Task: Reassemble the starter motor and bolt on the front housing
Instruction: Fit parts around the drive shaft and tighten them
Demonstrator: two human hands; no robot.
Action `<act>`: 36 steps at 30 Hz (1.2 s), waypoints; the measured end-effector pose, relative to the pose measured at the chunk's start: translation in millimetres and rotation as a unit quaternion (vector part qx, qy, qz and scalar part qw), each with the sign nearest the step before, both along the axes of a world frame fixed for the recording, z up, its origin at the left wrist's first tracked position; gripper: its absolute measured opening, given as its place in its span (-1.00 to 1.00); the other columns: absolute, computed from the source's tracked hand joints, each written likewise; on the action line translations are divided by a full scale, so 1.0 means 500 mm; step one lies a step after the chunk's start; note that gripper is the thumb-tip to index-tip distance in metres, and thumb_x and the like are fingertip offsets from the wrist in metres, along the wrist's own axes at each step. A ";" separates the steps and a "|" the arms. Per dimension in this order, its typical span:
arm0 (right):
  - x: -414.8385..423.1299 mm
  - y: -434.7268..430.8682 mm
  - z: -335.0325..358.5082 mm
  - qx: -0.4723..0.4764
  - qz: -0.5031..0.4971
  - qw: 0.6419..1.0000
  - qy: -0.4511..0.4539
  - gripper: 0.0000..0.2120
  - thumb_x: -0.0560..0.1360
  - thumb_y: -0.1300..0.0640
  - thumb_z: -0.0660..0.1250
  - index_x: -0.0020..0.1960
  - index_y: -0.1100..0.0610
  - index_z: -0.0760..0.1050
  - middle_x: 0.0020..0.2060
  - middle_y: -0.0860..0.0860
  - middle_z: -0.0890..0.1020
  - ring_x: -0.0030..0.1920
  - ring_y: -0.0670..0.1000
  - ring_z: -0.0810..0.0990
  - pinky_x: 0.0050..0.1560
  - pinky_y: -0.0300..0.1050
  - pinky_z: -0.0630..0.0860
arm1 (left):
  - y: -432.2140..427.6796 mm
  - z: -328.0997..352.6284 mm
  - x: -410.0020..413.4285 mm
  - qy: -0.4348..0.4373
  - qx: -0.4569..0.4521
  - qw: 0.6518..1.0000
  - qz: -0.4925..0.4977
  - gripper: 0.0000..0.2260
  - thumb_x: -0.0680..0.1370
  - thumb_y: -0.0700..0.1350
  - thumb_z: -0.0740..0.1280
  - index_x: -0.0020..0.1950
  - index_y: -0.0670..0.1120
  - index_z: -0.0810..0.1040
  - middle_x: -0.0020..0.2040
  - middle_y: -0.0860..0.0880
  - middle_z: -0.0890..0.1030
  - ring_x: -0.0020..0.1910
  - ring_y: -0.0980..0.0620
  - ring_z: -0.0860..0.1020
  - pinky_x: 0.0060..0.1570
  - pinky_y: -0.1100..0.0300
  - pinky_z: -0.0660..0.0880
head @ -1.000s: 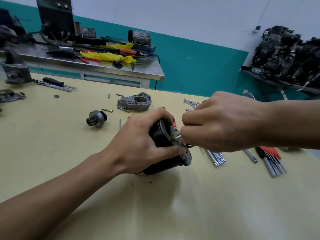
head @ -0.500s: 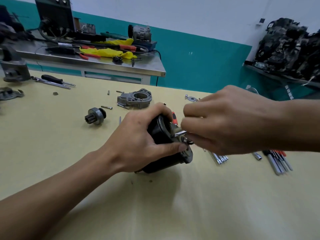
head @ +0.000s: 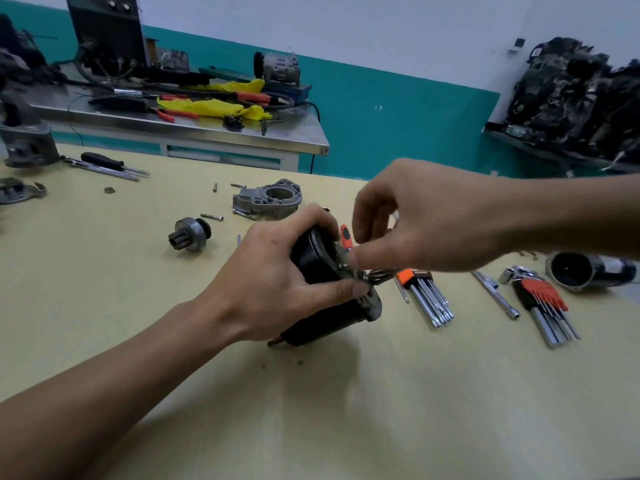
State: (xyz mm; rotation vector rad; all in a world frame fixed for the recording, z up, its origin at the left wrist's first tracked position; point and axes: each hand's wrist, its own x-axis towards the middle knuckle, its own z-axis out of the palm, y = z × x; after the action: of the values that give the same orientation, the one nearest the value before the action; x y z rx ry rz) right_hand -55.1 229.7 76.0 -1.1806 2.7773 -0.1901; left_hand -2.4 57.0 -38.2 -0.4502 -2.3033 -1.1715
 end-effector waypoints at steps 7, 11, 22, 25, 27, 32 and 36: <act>-0.010 0.029 -0.020 0.059 0.402 0.847 0.343 -0.82 0.44 0.28 0.43 -0.28 0.18 0.47 -0.40 0.06 0.45 -0.47 0.09 0.25 -0.57 -0.08 0.32 | 0.002 -0.001 0.002 -0.001 -0.002 1.000 -0.004 -0.60 0.34 0.19 0.56 0.04 0.07 0.52 -0.12 0.07 0.64 -0.13 0.03 0.63 -0.18 0.06 0.57; 0.003 -0.017 -0.003 -0.023 -0.085 0.990 -0.111 -0.70 0.48 0.05 0.46 -0.35 0.15 0.52 -0.53 -0.02 0.53 -0.60 -0.04 0.34 -0.63 -0.25 0.26 | 0.006 -0.002 0.005 0.008 -0.021 1.000 -0.002 -0.56 0.32 0.26 0.52 0.03 0.07 0.49 -0.17 0.10 0.61 -0.18 0.05 0.59 -0.22 0.05 0.56; -0.004 0.028 -0.013 0.044 0.416 0.851 0.319 -0.86 0.46 0.18 0.40 -0.21 0.18 0.48 -0.35 0.04 0.44 -0.44 0.06 0.24 -0.52 -0.10 0.26 | 0.005 -0.002 0.004 -0.007 0.000 1.000 -0.008 -0.59 0.34 0.20 0.55 0.04 0.07 0.51 -0.15 0.07 0.64 -0.16 0.03 0.62 -0.20 0.02 0.58; -0.019 0.031 -0.019 0.077 0.443 0.826 0.340 -0.83 0.42 0.31 0.44 -0.27 0.21 0.47 -0.42 0.09 0.43 -0.51 0.13 0.30 -0.56 -0.12 0.25 | 0.004 -0.001 0.005 -0.009 -0.001 1.000 -0.001 -0.59 0.33 0.21 0.55 0.02 0.08 0.51 -0.17 0.08 0.62 -0.17 0.05 0.61 -0.20 0.02 0.57; -0.018 0.018 -0.025 0.027 0.296 0.930 0.218 -0.78 0.47 0.17 0.45 -0.31 0.17 0.52 -0.47 0.02 0.51 -0.51 0.07 0.39 -0.55 -0.11 0.35 | 0.005 0.000 0.005 -0.005 0.005 1.000 -0.002 -0.59 0.33 0.19 0.56 0.02 0.05 0.51 -0.17 0.07 0.62 -0.18 0.03 0.61 -0.20 0.01 0.57; -0.007 -0.008 -0.005 -0.041 -0.210 0.912 -0.349 -0.67 0.49 0.09 0.44 -0.39 0.14 0.45 -0.53 0.00 0.47 -0.62 -0.11 0.24 -0.65 -0.35 0.13 | 0.013 0.001 0.010 0.007 -0.059 0.998 -0.003 -0.52 0.31 0.31 0.48 0.05 0.06 0.49 -0.15 0.08 0.59 -0.15 -0.01 0.58 -0.19 -0.03 0.56; 0.007 0.009 -0.009 -0.011 -0.040 0.998 -0.050 -0.74 0.46 -0.08 0.44 -0.25 0.09 0.58 -0.44 -0.06 0.62 -0.53 -0.12 0.47 -0.49 -0.20 0.43 | 0.011 0.003 0.008 0.010 -0.032 0.999 -0.002 -0.57 0.33 0.23 0.53 0.03 0.04 0.51 -0.17 0.07 0.60 -0.18 -0.01 0.59 -0.21 -0.02 0.56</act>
State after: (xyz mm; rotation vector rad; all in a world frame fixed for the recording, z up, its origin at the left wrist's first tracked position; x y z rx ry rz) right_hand -51.7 234.3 71.7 -1.0362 2.7434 -0.2784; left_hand 1.6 62.6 -36.7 -0.4889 -2.3279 -1.0932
